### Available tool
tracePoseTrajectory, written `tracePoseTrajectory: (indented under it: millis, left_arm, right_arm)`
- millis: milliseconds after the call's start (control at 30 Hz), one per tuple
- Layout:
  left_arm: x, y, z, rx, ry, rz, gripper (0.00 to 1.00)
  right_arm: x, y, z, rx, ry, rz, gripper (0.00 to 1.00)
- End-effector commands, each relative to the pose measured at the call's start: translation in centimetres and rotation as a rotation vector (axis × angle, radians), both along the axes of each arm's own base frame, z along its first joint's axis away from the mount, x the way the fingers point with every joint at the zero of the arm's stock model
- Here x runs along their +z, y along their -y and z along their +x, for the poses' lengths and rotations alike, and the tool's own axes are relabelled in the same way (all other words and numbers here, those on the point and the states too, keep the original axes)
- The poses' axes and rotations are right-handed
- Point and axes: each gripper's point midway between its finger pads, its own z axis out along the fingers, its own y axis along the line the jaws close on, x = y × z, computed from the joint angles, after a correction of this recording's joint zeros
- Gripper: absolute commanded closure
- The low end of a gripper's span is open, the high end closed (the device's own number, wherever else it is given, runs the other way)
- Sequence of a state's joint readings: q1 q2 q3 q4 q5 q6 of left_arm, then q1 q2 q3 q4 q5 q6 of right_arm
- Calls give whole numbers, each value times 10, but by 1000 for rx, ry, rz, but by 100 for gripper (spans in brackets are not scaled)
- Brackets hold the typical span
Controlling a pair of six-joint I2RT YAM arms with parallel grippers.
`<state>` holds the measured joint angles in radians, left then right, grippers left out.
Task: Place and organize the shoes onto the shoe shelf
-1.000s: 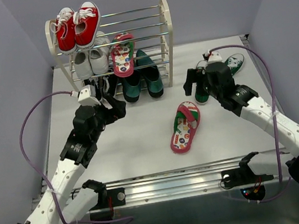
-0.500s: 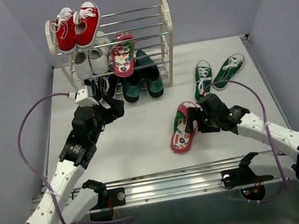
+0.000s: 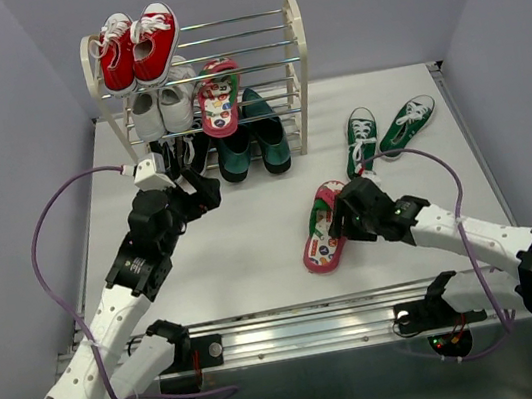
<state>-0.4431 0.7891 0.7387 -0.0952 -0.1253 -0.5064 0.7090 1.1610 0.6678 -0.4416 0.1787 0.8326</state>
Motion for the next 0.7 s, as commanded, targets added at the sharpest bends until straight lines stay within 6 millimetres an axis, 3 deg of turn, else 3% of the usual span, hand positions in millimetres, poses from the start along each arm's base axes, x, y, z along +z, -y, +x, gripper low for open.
tracePoseTrajectory:
  millis: [0,167,267,300,400,500,533,667]
  left_arm:
    - [8,0,3,6,40,-10,1]
    - [8,-3,4,20,51,-15,1]
    - [8,-3,4,23,52,-13,1]
    - [8,-3,3,21,52,-13,1]
    - [9,-3,3,23,54,-16,1]
    - [11,-4,3,26,58,-16,1]
    - [11,-4,3,28,58,-16,1]
    - [10,-6,3,35,56,-13,1]
  right_arm:
    - [-6,11,13,-102,35,-45,37]
    - [-12,8,17,-90,27,-69,42]
    - [-14,5,20,-80,36,-69,54]
    - [-14,5,21,-75,36,-73,66]
    - [-8,0,22,-52,51,-68,86]
    - [13,-4,29,1,107,-74,98]
    - [31,-11,33,63,159,-76,99]
    - [73,-25,42,166,291,-62,99]
